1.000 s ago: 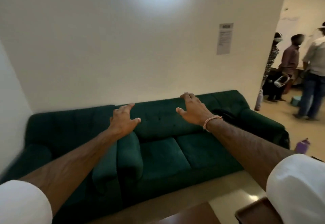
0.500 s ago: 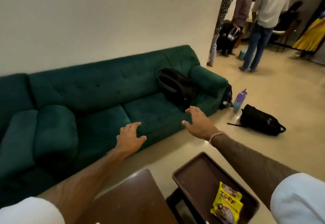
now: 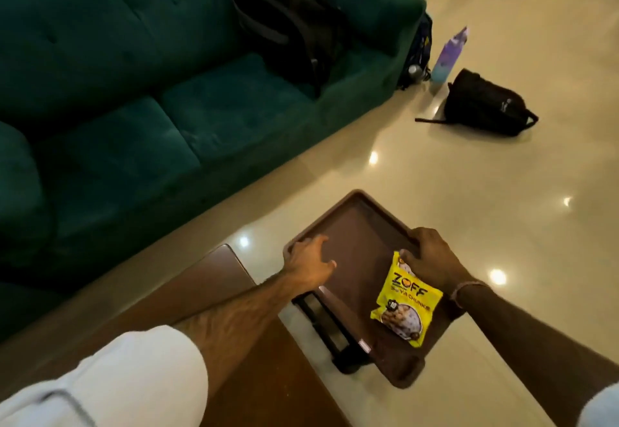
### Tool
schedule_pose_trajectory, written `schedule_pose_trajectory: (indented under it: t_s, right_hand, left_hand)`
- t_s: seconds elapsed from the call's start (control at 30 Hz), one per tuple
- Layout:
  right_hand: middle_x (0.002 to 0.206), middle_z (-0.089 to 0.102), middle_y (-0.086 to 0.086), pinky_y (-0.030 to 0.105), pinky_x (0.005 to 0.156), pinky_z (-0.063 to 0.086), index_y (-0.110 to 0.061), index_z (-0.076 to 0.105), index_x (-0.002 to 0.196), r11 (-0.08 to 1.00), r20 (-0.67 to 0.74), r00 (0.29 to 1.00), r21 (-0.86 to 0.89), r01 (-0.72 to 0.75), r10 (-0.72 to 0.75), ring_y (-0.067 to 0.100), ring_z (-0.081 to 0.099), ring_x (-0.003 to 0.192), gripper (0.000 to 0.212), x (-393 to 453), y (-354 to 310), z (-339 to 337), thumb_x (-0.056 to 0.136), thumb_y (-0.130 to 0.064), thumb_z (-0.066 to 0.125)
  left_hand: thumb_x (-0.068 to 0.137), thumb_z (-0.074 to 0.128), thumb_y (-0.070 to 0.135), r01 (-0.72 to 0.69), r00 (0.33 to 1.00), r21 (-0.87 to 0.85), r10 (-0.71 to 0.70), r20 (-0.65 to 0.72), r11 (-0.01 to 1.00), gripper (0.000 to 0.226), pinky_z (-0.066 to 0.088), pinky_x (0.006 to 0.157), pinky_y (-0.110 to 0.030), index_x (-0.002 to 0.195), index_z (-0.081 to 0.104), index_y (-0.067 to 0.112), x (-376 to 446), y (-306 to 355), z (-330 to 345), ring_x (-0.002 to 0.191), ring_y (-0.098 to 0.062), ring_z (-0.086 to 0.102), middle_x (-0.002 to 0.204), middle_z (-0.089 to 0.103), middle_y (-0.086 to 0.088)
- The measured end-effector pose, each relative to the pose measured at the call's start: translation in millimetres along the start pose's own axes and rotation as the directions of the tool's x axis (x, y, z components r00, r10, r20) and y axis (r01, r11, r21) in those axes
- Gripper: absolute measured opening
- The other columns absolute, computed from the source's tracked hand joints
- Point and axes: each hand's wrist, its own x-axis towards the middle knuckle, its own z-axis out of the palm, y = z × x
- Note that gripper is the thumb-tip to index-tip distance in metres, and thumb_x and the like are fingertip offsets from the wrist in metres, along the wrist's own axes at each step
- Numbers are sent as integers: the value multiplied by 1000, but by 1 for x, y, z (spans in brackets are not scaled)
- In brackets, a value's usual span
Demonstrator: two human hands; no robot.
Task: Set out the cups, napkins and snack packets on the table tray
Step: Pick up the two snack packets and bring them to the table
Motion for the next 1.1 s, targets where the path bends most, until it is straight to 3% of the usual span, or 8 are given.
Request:
schedule_pose_trajectory:
  t_s: [0.23, 0.4, 0.5, 0.57, 0.73, 0.9, 1.0, 1.1]
  right_hand:
    - [122, 57, 26, 43, 89, 45, 1, 49, 122, 942, -35, 947, 122, -313, 319, 43, 56, 112, 41, -5, 95, 75, 94, -28, 58]
    - [121, 64, 21, 43, 87, 49, -4, 48, 124, 867, -100, 897, 323, -380, 431, 42, 61, 108, 48, -8, 106, 108, 96, -43, 53]
    - [120, 65, 15, 41, 94, 48, -8, 51, 128, 700, -52, 820, 554, -451, 570, 37, 62, 110, 59, 3, 104, 114, 92, -55, 53]
    - [112, 67, 9, 39, 93, 50, -10, 58, 122, 538, 73, 775, 678, -500, 628, 30, 64, 102, 60, 13, 106, 113, 85, -58, 60]
    - [85, 78, 12, 39, 70, 61, -11, 73, 100, 196, 348, 778, 839, -507, 523, 27, 75, 70, 24, 30, 108, 105, 80, -25, 72]
    - [92, 76, 12, 41, 73, 57, -12, 68, 105, 179, 364, 856, 876, -449, 367, 26, 71, 73, 19, 32, 99, 97, 90, -21, 61]
    - [89, 74, 12, 36, 65, 56, -10, 64, 108, 207, 286, 900, 908, -364, 329, 24, 69, 68, 18, 30, 84, 85, 93, -19, 59]
    - [97, 74, 15, 41, 73, 57, -8, 63, 115, 216, 209, 931, 936, -280, 300, 30, 70, 78, 23, 30, 62, 67, 94, -18, 60]
  left_hand:
    - [85, 70, 33, -11, 981, -154, 41, 192, 988, 45, 47, 91, -27, 125, 59, 16, 33, 14, 125, 110, -22, 63, 120, 67, -6]
    - [74, 76, 49, -2, 970, -190, 49, 240, 982, 62, 54, 92, -43, 123, 52, 19, 39, 27, 180, 108, -22, 64, 121, 65, -3]
    - [69, 80, 49, 37, 982, -182, -2, 191, 983, 65, 54, 89, -43, 118, 47, 22, 41, 31, 194, 106, -23, 64, 119, 64, -1]
    - [67, 84, 45, 84, 981, -226, -40, 192, 970, 65, 55, 90, -43, 117, 48, 22, 44, 32, 197, 105, -22, 65, 117, 66, 1]
    - [66, 84, 25, 250, 940, -450, -105, 324, 857, 52, 55, 93, -38, 112, 61, 28, 49, 26, 189, 103, -16, 66, 114, 72, 4]
    - [60, 77, 5, 296, 938, -612, -102, 330, 734, 50, 54, 94, -41, 108, 68, 19, 43, 10, 163, 101, -22, 69, 104, 76, -1]
    - [66, 78, -3, 305, 944, -713, -99, 315, 632, 43, 59, 84, -35, 107, 70, 9, 36, 0, 140, 94, -23, 73, 102, 77, -8]
    - [71, 75, -5, 279, 959, -795, -110, 262, 538, 39, 60, 78, -32, 108, 70, 4, 26, -10, 108, 93, -26, 73, 104, 77, -13]
